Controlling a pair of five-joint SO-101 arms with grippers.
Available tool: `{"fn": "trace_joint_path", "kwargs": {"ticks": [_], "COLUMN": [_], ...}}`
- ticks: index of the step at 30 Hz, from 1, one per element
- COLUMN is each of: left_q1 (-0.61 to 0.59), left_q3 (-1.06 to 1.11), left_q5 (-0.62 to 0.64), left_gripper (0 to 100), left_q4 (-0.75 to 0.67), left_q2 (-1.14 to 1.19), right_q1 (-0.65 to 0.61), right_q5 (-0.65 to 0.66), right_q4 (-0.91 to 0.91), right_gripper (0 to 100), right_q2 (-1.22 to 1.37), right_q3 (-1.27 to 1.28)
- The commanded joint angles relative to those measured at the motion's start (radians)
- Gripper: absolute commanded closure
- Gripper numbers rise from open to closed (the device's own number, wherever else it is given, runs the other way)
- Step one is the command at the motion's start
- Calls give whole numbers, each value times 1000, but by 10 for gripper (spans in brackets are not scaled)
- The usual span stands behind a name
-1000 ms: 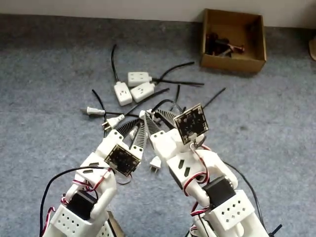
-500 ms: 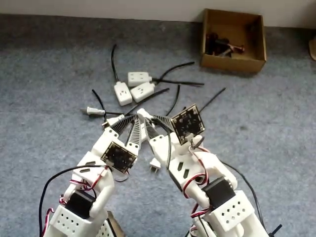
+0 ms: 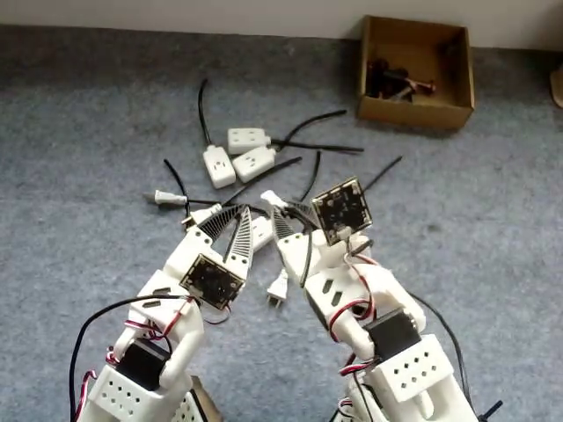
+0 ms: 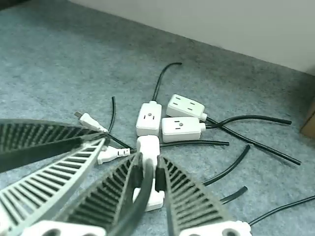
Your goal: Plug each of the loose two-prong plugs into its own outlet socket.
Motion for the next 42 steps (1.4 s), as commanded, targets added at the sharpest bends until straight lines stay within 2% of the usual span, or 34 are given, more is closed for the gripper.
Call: {"fn": "trace_joint_path", "kwargs": {"ticks": [1, 5, 9, 13, 16, 19, 25, 34, 42], "left_q1": [-4, -10, -24, -101, -157, -205, -298, -389, -446], "left_q3": [5, 4, 2, -22, -54, -67, -59, -59, -68], "left_q5": [8, 8, 8, 8, 8, 5, 5, 3, 3], "left_gripper": [994, 994, 994, 994, 994, 994, 994, 994, 994], "left_q4": [-23, -23, -23, 5, 81, 129, 135, 172, 212], "left_q2": [-15, -16, -16, -16, -16, -16, -15, -13, -13], "right_q1": [38, 44, 114, 183, 208, 236, 306, 321, 320], "right_q5": [0, 2, 2, 11, 80, 91, 92, 94, 92], "right_q4": [-1, -1, 5, 10, 67, 150, 277, 300, 421], "right_gripper": [993, 993, 993, 993, 993, 993, 993, 993, 993], "right_q2": [-7, -7, -7, -7, -5, -5, -5, -1, 298], "right_q3": [-53, -54, -87, -99, -107, -154, -257, -271, -484]}}
